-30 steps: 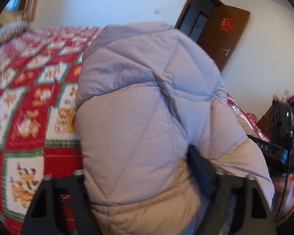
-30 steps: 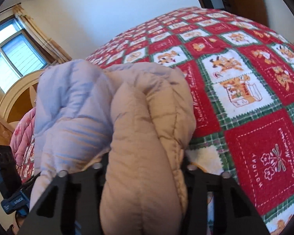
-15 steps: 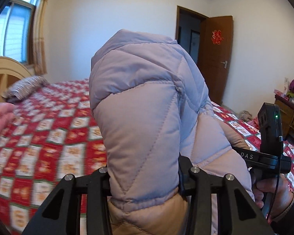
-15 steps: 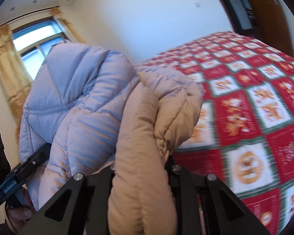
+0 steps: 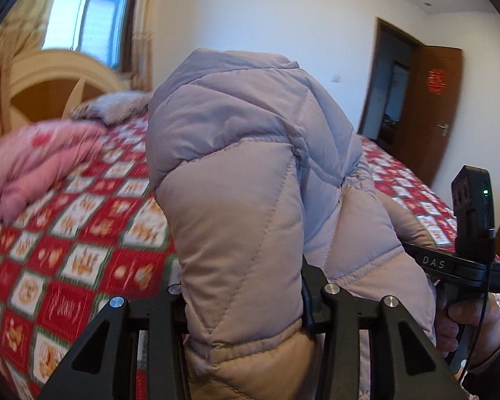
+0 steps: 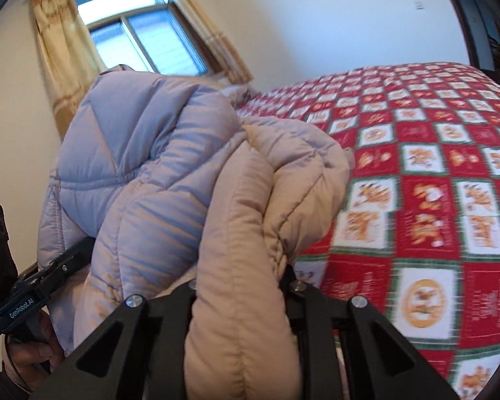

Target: Fold large clothes

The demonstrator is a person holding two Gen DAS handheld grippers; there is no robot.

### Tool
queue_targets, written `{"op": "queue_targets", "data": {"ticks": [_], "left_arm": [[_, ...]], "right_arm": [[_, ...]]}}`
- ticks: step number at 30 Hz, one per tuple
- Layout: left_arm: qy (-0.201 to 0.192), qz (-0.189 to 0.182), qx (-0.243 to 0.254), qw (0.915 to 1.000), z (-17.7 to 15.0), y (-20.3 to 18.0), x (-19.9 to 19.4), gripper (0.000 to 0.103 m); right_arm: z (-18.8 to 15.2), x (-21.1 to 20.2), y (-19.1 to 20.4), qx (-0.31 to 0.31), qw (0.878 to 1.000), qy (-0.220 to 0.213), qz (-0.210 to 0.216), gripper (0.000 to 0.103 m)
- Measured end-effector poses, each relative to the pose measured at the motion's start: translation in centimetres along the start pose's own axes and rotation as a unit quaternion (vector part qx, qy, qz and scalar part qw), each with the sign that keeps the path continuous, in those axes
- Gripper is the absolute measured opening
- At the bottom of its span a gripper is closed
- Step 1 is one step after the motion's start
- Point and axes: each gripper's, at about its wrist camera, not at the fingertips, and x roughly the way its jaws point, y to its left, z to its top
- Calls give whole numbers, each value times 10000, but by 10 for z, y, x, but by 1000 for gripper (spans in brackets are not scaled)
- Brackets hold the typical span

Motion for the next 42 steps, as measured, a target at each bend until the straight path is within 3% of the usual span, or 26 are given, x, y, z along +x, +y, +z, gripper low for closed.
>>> {"op": "queue_targets", "data": {"ticks": [7, 20, 25, 31, 42], "left_arm": [[308, 58, -483, 9983, -29, 49, 23, 46], [519, 334, -846, 9945, -43, 74, 38, 90], [499, 651, -694, 9942, -43, 74, 40, 102], [542, 586, -828, 9934, -47, 82, 46, 102], [576, 547, -995, 9919, -49, 82, 49, 102]], "right_arm": [[-13, 52, 10, -145, 9986, 471, -211, 20], [-17, 80, 17, -229, 9959, 692, -539, 22], [-20, 84, 12, -179, 9947, 657, -766, 31], [-20, 88, 6, -82, 9932, 591, -1002, 46], [-22, 93, -6, 107, 9926, 659, -1016, 57]]}}
